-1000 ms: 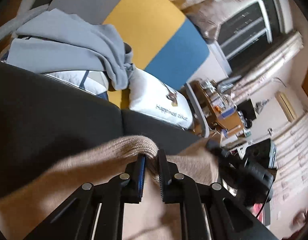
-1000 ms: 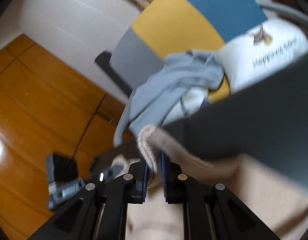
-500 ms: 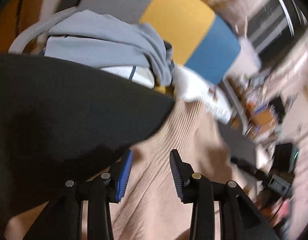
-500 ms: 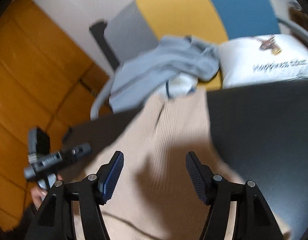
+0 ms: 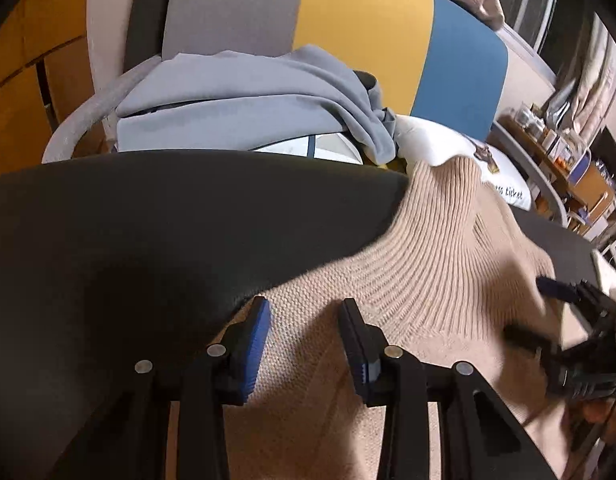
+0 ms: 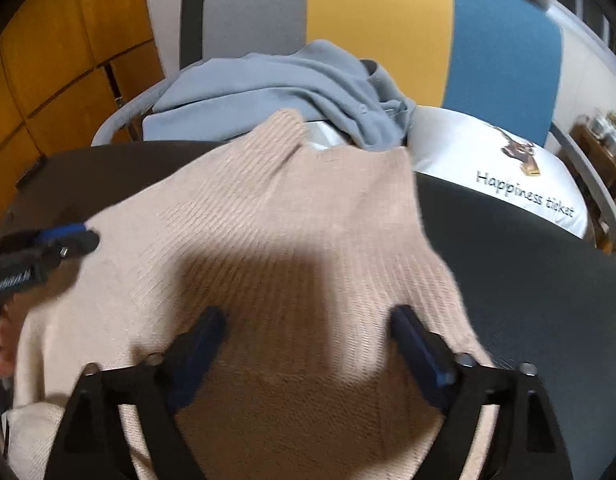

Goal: Fold clothes

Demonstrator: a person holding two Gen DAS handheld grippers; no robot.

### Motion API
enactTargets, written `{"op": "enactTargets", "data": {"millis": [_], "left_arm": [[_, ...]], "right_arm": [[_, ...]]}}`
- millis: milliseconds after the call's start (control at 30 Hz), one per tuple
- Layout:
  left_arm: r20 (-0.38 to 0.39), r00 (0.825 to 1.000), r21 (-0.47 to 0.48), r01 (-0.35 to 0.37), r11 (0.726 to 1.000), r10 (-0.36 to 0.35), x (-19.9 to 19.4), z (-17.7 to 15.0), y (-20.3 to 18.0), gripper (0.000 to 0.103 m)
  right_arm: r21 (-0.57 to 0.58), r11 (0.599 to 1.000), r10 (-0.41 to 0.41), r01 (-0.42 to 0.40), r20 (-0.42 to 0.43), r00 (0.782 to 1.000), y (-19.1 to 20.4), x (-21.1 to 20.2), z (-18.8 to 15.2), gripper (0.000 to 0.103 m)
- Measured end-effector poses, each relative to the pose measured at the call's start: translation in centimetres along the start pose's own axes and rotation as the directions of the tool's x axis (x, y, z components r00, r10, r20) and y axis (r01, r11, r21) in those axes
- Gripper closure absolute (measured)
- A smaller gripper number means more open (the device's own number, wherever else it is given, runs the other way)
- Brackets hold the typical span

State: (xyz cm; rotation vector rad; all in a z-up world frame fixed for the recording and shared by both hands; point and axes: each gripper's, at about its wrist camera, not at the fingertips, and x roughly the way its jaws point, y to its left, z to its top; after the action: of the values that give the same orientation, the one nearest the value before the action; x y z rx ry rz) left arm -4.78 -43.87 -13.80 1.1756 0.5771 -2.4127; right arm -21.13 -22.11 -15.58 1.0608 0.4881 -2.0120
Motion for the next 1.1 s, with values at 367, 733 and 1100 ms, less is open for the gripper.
{"op": "enactTargets", "data": {"millis": [367,733,1100], "left_arm": [[0.061,0.998,-0.236,0.048,0.971,-0.034,-8.6,-7.2,6.1,0.064],[0.048,0.999,-0.279,0.016,0.960,-0.003,-13.3,-16.9,8.6,0.063],[0.040,0.992,-0.151,-0.108,0.983,0.116,-11.5,-14.9,8.6,0.064]], "right_arm": [[0.014,0.947,0.320,-0.322,0.086,0.944,3.1,-8.9,-3.8,0.000],[0.038,0.949,0.314,-0.312,-0.032,0.949,10.8,-8.8,-10.4,0.060],[0.186,0.980,0.040,-0.065,0.132,0.990,3.1,-17.3,-13.8,0.091]]}}
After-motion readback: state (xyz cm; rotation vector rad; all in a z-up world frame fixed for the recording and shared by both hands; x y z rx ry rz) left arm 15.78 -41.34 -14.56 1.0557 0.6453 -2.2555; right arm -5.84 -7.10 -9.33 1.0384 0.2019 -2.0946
